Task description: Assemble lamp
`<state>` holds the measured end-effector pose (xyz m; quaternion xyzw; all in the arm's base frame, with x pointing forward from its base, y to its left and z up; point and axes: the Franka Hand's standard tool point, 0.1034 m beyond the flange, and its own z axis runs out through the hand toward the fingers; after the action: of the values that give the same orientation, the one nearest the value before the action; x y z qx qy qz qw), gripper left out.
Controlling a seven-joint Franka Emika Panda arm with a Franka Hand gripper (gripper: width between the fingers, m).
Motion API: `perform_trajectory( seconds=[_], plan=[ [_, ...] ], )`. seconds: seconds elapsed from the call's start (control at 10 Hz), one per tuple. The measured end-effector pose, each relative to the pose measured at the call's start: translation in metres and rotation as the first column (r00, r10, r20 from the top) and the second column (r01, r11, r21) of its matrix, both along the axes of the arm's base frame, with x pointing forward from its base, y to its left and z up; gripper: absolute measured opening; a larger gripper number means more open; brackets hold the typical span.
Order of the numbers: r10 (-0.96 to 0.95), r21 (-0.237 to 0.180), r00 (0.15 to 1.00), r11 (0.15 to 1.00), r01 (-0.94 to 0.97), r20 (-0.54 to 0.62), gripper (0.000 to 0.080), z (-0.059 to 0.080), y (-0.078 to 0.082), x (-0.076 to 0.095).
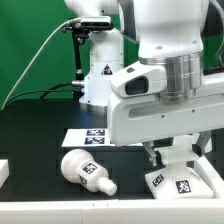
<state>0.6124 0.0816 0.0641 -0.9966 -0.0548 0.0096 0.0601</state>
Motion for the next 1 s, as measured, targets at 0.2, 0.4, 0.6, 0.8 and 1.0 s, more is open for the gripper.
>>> perform_trajectory(
  seconds=[0.2, 0.4, 0.6, 0.8, 1.0],
  plan=[
    [0.000, 0.000, 1.000, 1.000, 0.000, -0.001, 0.0532, -0.001, 0.000, 0.000],
    [-0.004, 0.001, 1.000, 1.000, 0.004, -0.013, 0.0532, -0.009, 0.002, -0.004],
    [-0.013, 0.004, 1.000, 1.000, 0.013, -0.005, 0.0532, -0.010, 0.005, 0.004],
    [-0.035, 0.003, 0.999, 0.999, 0.035, 0.001, 0.0532, -0.010, 0.006, 0.009],
    [-0.057, -0.001, 0.998, 0.998, 0.057, 0.004, 0.0532, -0.010, 0.007, 0.009]
  ],
)
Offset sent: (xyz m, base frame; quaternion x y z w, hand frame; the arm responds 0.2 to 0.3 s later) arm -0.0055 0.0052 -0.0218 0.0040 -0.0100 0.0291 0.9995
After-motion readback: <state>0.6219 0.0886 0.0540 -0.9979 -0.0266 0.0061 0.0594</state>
